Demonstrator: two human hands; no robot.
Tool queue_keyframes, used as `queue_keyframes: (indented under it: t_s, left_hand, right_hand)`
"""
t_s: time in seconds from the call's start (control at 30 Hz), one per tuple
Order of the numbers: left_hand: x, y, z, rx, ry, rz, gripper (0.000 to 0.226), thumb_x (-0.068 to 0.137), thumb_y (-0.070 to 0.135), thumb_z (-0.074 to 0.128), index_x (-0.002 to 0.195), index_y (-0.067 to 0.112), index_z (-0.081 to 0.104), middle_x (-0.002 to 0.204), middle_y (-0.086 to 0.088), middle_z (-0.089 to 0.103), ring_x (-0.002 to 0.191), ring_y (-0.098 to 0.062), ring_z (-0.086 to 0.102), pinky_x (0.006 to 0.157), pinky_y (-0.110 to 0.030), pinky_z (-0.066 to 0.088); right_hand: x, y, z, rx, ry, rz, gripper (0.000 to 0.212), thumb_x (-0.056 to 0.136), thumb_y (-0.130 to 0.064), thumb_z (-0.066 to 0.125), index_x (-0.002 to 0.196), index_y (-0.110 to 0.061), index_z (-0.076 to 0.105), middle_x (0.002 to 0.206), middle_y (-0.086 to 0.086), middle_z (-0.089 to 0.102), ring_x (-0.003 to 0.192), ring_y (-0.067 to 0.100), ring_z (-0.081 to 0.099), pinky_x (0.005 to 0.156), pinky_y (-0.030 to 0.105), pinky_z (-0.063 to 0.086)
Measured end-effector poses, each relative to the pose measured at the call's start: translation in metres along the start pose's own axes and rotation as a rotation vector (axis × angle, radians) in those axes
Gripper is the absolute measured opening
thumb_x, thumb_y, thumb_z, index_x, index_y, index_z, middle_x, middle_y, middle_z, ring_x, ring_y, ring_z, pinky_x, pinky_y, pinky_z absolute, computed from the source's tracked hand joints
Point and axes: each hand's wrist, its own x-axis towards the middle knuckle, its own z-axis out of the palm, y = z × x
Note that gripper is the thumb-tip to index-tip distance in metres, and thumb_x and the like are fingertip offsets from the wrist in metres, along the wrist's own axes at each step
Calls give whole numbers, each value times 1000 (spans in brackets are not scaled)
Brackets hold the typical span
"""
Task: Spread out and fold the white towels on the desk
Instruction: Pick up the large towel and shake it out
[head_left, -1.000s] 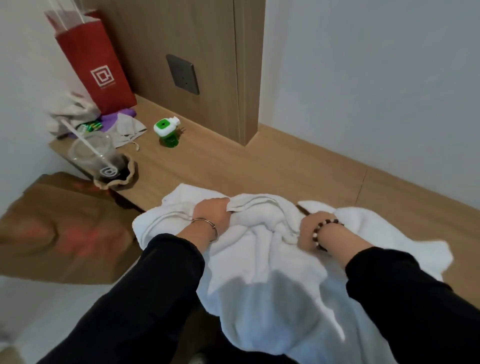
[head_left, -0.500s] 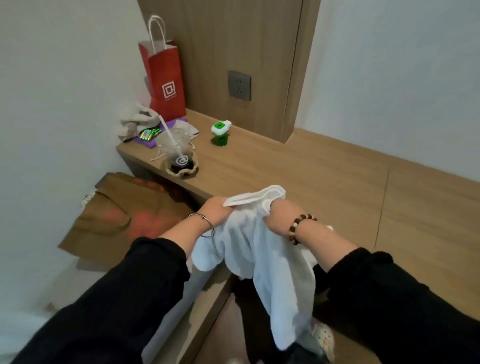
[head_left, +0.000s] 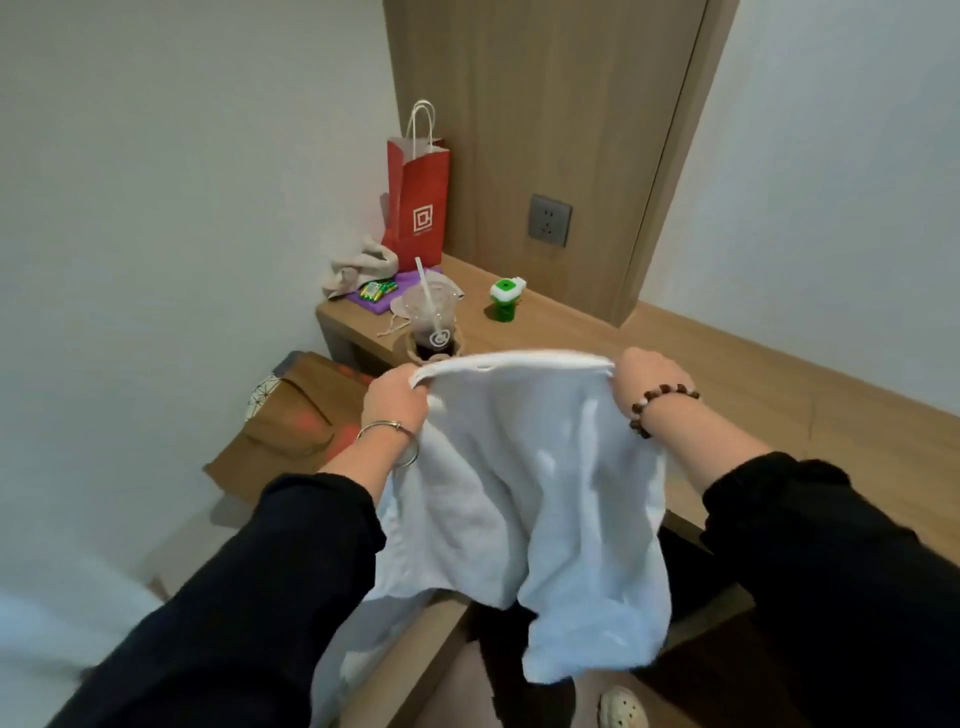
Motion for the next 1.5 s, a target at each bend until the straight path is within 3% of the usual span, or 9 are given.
queue_keyframes:
  t_s: [0.2,0.33,0.53,0.7,0.83,1.0,1.13,1.3,1.5]
  left_hand:
    - [-3,-22,-9,88,122,-52,20,91,16,45,87,18,65,89,-10,66,85,-35,61,63,-31,43]
    - [9,-19,-9,18,8,-253,21,92,21,50,86,12,68,96,-13,67,91,-34,61,71,-31,46]
    - [12,10,10,75,-253,-24,25,92,23,51,76,9,64,95,-17,67,91,-35,60,69,-34,41]
    - [-13,-11,34,91,54,-243,22,90,17,41,88,16,63,99,-12,64,93,-36,58,69,-32,40]
    - [-4,-9,35,-40,69,-328,26,94,12,38,100,6,62,109,-20,62,102,-39,57,78,-38,43]
    - [8,60,33,-347,-223,-105,36,100,28,42,119,4,61,121,-19,60,108,-30,54,80,-27,36]
    - [26,112,29,-105,-397,200,37,99,36,43,113,9,64,115,-16,64,97,-25,56,74,-25,33]
    - [66,188,28,387,-329,544,40,98,44,35,99,16,63,112,-13,64,100,-32,58,77,-34,42]
    - [95,280,56,616,-106,887,19,95,31,42,95,15,53,87,-13,63,68,-29,49,59,-31,34]
  right_hand:
    - [-1,19,-1,-277,130,-133,21,88,0,42,101,-12,54,95,6,65,85,28,64,60,30,36]
    - [3,22,8,-6,74,93,16,89,-4,45,87,-7,60,88,10,64,79,29,59,62,31,41]
    - [-4,54,31,304,-33,344,21,95,-8,43,77,-5,53,71,13,56,66,28,55,54,29,39]
    - [-18,69,43,162,102,280,16,88,-2,42,84,-13,52,82,14,62,70,30,54,56,28,35]
    - [-26,86,42,316,272,390,13,86,-1,45,84,-10,54,96,15,56,74,31,51,60,32,36]
    - [-21,112,25,497,244,447,12,89,-4,45,81,-10,53,94,21,63,76,31,52,63,32,39]
    - [-10,136,0,439,289,435,11,84,-3,46,79,-7,55,93,23,63,78,34,54,63,31,37]
    - [12,176,-38,300,374,452,13,82,-3,48,84,-13,56,96,22,65,92,40,61,66,32,37]
    - [66,229,-71,106,495,361,19,80,3,47,93,-8,54,85,21,62,78,39,59,58,33,30]
